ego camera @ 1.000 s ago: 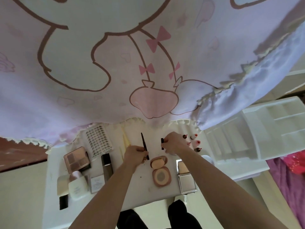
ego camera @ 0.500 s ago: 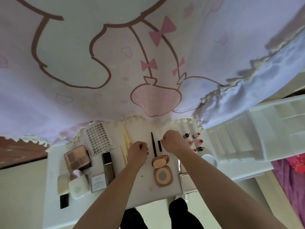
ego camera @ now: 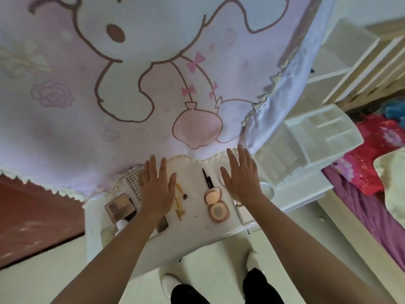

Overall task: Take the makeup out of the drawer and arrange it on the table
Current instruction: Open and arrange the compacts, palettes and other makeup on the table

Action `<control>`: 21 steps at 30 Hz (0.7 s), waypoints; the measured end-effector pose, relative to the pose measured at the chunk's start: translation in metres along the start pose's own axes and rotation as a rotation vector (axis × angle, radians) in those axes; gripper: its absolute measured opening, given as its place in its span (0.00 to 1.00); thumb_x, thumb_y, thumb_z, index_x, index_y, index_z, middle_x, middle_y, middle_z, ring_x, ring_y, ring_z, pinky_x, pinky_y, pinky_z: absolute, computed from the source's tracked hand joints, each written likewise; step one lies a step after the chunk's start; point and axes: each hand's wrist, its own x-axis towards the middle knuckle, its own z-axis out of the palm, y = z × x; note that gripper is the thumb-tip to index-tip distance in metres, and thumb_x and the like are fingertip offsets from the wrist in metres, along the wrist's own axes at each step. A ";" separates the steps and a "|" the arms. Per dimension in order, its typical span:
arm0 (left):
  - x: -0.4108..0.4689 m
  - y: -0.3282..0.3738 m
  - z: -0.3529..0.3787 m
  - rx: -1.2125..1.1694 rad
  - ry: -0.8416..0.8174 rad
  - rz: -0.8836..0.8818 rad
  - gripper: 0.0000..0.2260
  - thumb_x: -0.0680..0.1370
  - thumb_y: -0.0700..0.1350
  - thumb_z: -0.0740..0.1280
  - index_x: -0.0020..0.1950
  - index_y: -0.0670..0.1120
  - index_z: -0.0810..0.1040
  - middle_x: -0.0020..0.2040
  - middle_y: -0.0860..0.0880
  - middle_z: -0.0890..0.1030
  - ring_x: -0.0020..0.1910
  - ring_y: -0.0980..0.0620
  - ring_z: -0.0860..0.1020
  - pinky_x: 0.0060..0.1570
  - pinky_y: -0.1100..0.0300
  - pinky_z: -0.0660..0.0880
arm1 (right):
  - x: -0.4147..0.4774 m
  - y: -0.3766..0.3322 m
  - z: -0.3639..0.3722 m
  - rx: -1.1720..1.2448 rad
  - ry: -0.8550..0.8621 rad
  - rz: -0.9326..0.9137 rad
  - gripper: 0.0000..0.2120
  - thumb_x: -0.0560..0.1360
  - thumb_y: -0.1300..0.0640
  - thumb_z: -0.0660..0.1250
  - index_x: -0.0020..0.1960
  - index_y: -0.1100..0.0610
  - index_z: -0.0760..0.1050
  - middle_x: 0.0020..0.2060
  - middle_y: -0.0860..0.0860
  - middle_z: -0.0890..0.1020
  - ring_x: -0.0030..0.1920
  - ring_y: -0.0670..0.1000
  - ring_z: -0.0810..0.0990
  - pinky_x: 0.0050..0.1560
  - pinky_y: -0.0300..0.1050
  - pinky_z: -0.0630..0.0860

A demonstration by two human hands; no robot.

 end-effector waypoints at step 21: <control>-0.271 0.112 -0.004 0.161 0.129 -0.030 0.26 0.82 0.56 0.51 0.77 0.45 0.64 0.78 0.38 0.60 0.76 0.36 0.60 0.68 0.35 0.65 | -0.228 0.094 -0.028 0.207 0.073 -0.212 0.29 0.78 0.51 0.64 0.76 0.59 0.65 0.73 0.63 0.69 0.69 0.64 0.72 0.65 0.60 0.74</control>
